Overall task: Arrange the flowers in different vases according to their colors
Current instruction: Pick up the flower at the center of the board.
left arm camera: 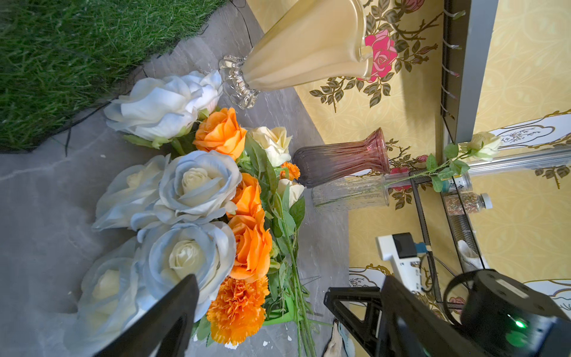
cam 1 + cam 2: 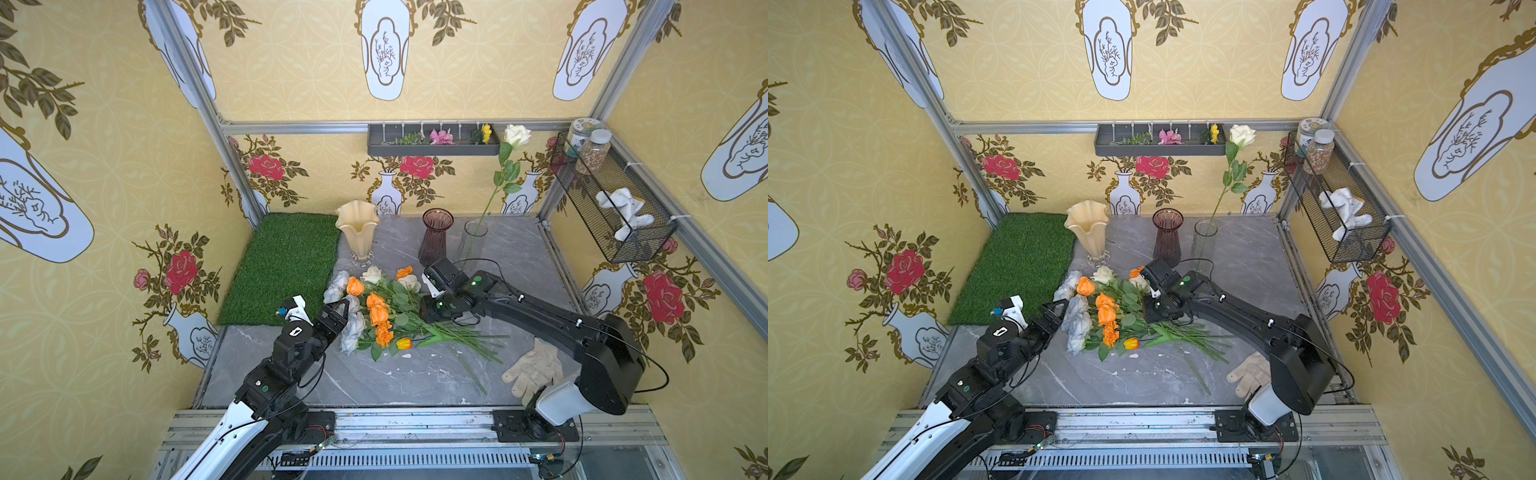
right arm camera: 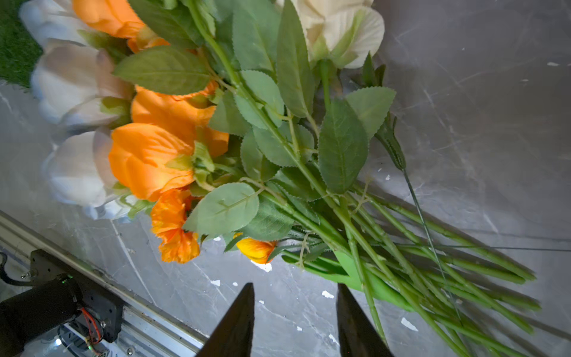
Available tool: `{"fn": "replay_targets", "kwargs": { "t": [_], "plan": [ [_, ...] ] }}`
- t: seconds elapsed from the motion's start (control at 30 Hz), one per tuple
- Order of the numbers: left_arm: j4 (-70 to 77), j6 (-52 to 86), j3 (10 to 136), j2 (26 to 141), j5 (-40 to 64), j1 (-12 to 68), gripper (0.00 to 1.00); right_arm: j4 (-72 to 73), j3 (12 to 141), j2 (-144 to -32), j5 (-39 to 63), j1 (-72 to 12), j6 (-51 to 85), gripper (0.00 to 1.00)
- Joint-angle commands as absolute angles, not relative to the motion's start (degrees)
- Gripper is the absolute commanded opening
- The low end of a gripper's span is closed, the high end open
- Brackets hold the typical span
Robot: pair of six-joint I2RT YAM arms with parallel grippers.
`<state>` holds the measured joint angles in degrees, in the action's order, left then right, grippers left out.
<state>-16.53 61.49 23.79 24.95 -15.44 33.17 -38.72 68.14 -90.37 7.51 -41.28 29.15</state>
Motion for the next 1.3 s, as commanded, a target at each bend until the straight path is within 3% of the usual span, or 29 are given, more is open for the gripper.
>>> {"fn": "replay_targets", "kwargs": {
  "t": [0.0,0.57,1.0,1.27],
  "plan": [
    [-15.85,61.03,24.08,26.30,-15.65,33.13,0.94,-36.17,69.44,-94.03,13.02,-38.82,25.85,0.32],
    [-13.18,59.07,26.02,32.77,-15.93,33.13,0.95,-41.89,80.31,-107.50,3.67,-42.35,13.93,0.34],
    [-12.31,58.53,26.45,34.27,-15.89,33.13,0.95,-42.71,83.03,-106.70,5.19,-38.31,10.96,0.33],
    [-12.36,58.48,26.46,34.43,-15.74,33.13,0.95,-42.72,83.54,-108.05,4.94,-41.95,11.03,0.32]
  ]
}}
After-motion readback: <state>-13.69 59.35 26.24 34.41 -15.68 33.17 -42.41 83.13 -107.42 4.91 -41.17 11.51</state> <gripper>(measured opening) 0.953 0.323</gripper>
